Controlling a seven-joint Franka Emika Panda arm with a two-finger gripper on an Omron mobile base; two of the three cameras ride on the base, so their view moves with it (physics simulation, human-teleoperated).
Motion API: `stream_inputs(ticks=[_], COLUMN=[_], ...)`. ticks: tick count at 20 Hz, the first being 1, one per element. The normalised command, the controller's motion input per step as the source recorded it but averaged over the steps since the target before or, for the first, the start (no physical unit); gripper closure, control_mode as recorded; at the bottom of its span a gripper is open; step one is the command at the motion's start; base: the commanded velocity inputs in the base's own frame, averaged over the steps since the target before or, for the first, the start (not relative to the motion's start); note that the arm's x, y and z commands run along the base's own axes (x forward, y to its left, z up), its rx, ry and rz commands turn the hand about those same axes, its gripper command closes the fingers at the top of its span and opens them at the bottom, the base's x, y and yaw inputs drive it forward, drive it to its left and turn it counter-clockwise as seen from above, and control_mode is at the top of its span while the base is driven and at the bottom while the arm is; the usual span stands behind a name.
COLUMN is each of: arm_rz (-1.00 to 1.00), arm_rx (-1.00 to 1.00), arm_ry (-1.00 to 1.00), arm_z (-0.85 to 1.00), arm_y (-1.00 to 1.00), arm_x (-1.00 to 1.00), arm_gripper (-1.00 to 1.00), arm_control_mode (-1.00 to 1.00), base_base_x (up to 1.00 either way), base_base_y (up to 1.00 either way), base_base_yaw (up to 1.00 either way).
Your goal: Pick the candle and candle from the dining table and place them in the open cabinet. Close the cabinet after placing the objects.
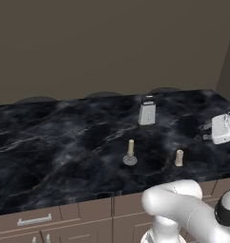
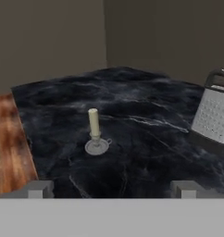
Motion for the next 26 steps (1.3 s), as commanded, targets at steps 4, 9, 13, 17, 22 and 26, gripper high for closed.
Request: stream_inputs(ticks=[4, 9, 13, 17, 22, 26], arm_rz=[0.16, 0.15, 0.1, 0.06, 0.02, 0.0], arm_rx=[0.0, -0.02, -0.03, -0.03, 0.0, 0.0], arm_ry=[0.0, 0.0, 0.0, 0.0, 0.0, 0.0], arm_z=[-0.31, -0.4, -0.44, -0.42, -0.27, -0.25], arm_y=[-0.17, -0.11, 0.01, 0.04, 0.1, 0.13], arm_x=[0.0, 0.0, 0.0, 0.0, 0.01, 0.15], arm_gripper=[-1.0, -1.0, -1.0, -1.0, -1.0, -1.0], arm_control_mode=[-1.0, -1.0, -1.0, -1.0, -1.0, -1.0], base_base_x=[0.0, 0.0, 0.0, 0.0, 0.0, 0.0], base_base_y=[0.0, 0.0, 0.0, 0.0, 0.0, 0.0], base_base_yaw=[0.0, 0.0, 0.0, 0.0, 0.0, 0.0])
